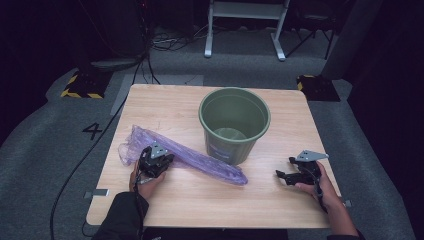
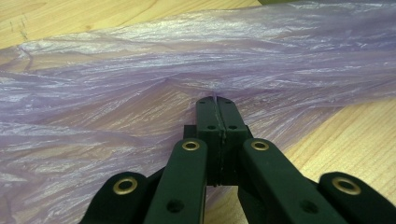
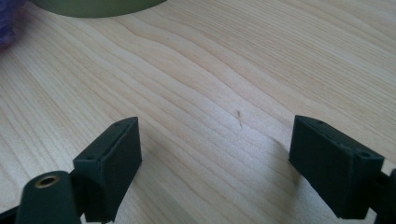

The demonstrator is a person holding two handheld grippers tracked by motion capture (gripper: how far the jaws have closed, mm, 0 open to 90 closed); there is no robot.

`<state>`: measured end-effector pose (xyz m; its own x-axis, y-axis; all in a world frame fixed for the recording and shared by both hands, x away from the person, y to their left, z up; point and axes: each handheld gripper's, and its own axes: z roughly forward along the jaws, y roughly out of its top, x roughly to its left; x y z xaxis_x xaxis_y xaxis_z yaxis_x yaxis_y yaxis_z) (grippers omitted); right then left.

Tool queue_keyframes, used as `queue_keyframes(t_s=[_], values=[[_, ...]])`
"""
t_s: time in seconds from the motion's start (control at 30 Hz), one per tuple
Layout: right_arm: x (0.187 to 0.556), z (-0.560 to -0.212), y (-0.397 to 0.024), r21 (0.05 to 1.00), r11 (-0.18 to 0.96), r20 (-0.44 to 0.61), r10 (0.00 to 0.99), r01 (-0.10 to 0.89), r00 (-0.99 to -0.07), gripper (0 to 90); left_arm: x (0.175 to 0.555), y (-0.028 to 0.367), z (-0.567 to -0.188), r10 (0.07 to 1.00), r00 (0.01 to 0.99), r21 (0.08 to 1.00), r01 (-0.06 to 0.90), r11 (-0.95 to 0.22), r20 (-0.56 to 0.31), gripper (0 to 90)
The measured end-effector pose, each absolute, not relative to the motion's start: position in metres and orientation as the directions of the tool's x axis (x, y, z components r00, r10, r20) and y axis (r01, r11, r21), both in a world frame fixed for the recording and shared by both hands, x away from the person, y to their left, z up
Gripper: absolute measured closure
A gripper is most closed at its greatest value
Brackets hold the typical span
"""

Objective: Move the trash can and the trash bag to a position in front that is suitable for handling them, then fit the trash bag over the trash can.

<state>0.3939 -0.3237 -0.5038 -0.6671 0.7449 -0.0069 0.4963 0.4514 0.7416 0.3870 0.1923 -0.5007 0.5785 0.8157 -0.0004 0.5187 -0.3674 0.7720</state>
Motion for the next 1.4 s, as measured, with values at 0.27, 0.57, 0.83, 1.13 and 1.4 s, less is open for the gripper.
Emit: queue_keyframes(t_s=[0.27,0.57,0.83,1.13,1.4], values=[[0.395,-0.504,-0.321,0.742,0.453,-0.008,0.743,0.495,-0.669,16.3,0.387,0.195,-0.498,0.821,0.571,0.789,0.508,-0.346,-0.008,89.6],[0.395,-0.504,-0.321,0.742,0.454,-0.009,0.743,0.494,-0.669,16.4,0.384,0.2,-0.489,0.828,0.559,0.821,0.488,-0.297,-0.033,89.6],[0.394,-0.504,-0.321,0.743,0.454,-0.009,0.741,0.491,-0.671,17.2,0.378,0.203,-0.473,0.836,0.547,0.861,0.445,-0.245,-0.045,89.6],[0.393,-0.504,-0.321,0.743,0.454,-0.011,0.744,0.493,-0.668,17.3,0.377,0.216,-0.451,0.847,0.526,0.91,0.387,-0.149,-0.085,89.6],[0.391,-0.504,-0.321,0.744,0.451,-0.009,0.746,0.494,-0.666,17.4,0.375,0.225,-0.437,0.853,0.507,0.935,0.348,-0.07,-0.125,89.7]])
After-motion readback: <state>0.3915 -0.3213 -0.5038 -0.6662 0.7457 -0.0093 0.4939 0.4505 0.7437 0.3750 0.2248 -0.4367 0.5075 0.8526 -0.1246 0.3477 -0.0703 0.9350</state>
